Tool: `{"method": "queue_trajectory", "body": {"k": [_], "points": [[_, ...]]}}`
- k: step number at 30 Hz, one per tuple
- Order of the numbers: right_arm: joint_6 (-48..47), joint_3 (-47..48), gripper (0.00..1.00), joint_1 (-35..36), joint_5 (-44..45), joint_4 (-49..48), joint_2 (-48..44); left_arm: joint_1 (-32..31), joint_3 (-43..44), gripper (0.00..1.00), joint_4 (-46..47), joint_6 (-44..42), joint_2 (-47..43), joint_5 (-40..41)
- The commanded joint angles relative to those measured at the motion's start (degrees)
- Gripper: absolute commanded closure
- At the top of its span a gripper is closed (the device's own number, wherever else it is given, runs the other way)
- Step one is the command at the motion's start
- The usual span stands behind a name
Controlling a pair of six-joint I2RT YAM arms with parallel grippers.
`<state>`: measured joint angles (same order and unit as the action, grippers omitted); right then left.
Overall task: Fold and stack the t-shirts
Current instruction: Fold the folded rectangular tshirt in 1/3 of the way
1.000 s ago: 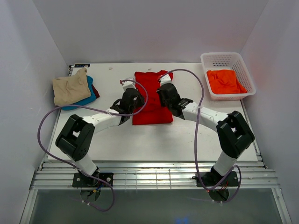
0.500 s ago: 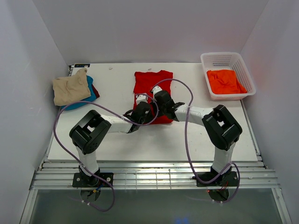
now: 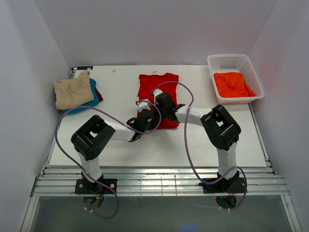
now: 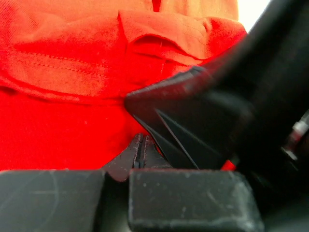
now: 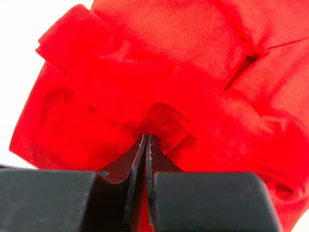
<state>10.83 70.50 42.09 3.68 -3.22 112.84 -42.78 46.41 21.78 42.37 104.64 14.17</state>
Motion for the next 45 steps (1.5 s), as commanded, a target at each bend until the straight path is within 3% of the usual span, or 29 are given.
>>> {"method": "queue_trajectory", "body": {"k": [1,9,22,26,31,37,45], "points": [[0.7,3.1,0.92,0.0,-0.8,-0.2,1.7,-0.8,-3.9,1.0,-2.0,1.8,-1.3,0.0],[0.5,4.6,0.92,0.0,4.8,0.1,3.0,-2.7,-8.4,1.0,-1.6,3.9,-2.2,0.3],[-5.2,22.1,0.92,-2.2,15.2,5.2,13.1,-9.4,-15.6,1.0,-0.8,10.6,0.9,2.0],[-6.4,24.1,0.92,-2.9,18.0,4.8,11.8,-10.8,-17.2,1.0,-0.8,12.3,0.8,1.8],[-7.7,10.9,0.92,-2.8,19.4,-3.4,-1.6,-11.4,-17.8,1.0,-0.9,11.9,-0.4,2.4],[-8.7,-2.5,0.77,-2.0,19.3,-6.4,-15.9,-11.6,-18.2,1.0,-1.0,11.2,-3.0,3.0],[-2.2,-11.5,0.77,-1.0,10.7,-1.3,-18.4,-12.5,-19.6,1.0,-1.9,11.3,-5.3,3.8]]}}
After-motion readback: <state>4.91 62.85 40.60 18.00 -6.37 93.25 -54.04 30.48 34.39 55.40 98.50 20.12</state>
